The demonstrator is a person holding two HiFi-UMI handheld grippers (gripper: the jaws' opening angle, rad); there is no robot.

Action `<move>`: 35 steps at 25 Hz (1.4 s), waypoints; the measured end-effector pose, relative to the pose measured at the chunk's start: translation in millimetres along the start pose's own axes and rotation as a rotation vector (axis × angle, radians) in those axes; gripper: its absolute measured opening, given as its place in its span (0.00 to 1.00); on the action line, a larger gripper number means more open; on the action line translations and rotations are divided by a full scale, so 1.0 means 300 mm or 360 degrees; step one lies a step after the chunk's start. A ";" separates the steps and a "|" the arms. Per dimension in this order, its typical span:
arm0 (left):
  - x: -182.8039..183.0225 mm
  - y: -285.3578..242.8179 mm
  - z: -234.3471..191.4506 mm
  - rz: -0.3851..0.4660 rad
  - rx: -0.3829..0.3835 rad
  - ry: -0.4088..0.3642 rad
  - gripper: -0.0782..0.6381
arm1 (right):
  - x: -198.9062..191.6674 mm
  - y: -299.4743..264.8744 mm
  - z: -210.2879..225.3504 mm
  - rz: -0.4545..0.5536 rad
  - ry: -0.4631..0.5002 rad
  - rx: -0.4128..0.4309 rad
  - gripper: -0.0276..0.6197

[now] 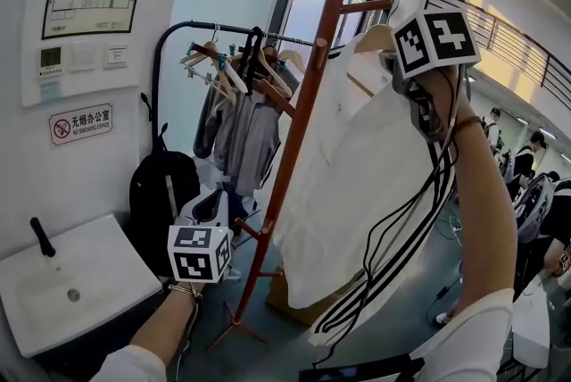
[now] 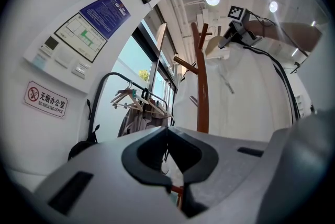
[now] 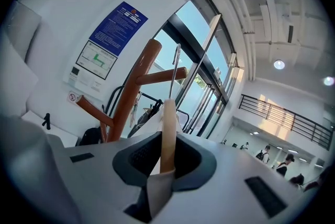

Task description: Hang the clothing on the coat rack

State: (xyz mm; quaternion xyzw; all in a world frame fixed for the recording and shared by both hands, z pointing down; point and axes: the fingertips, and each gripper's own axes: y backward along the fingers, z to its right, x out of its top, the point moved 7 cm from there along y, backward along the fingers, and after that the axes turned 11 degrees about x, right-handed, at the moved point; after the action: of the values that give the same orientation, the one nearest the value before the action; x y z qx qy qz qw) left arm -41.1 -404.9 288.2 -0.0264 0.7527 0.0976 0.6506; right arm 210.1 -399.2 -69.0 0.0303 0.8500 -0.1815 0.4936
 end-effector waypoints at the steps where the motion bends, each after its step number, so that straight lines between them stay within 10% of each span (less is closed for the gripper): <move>1: -0.003 0.000 -0.005 -0.0003 0.0002 0.0001 0.12 | 0.003 -0.009 -0.002 -0.0008 0.0001 0.0000 0.15; 35: -0.176 0.039 0.001 -0.0212 0.0038 0.0020 0.12 | -0.082 -0.181 -0.127 0.0102 -0.0033 0.0246 0.18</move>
State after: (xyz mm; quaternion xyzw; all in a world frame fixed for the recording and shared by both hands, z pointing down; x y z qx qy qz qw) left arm -34.9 -398.1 341.6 -0.0693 0.7545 0.0449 0.6511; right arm 178.5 -433.6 -15.9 0.0936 0.8269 -0.2310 0.5042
